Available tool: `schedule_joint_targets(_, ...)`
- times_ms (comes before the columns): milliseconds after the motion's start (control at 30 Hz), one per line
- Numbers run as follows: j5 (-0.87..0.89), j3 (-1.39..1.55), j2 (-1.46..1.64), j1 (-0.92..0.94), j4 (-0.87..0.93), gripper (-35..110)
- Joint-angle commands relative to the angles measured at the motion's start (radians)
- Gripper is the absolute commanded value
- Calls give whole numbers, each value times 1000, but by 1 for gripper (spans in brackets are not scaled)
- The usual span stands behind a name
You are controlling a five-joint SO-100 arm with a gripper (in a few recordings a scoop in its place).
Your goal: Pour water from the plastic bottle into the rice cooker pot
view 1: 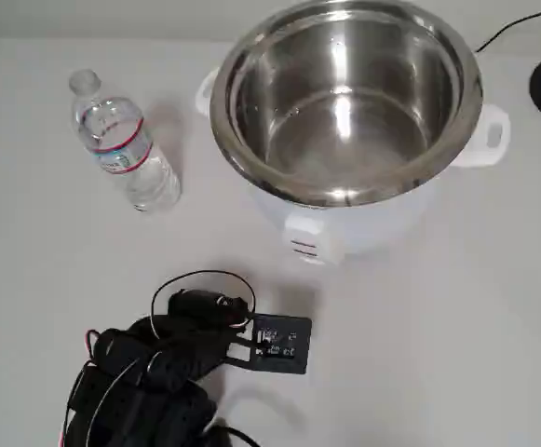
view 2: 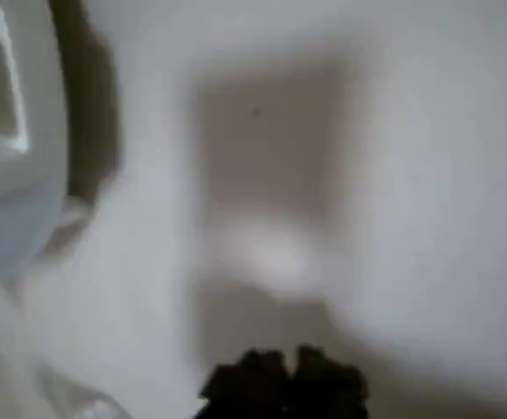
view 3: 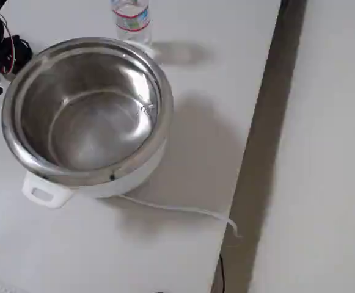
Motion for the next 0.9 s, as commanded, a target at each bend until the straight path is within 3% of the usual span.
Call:
schedule_joint_targets(0,-34,-57,9,-26,6,0)
schedule_joint_targets(633,-37,-57,9,-29,6,0)
schedule_joint_targets(767,-101,-57,9,-84,3,0)
schedule_joint_targets(867,-261,-49,9,-144,-9,0)
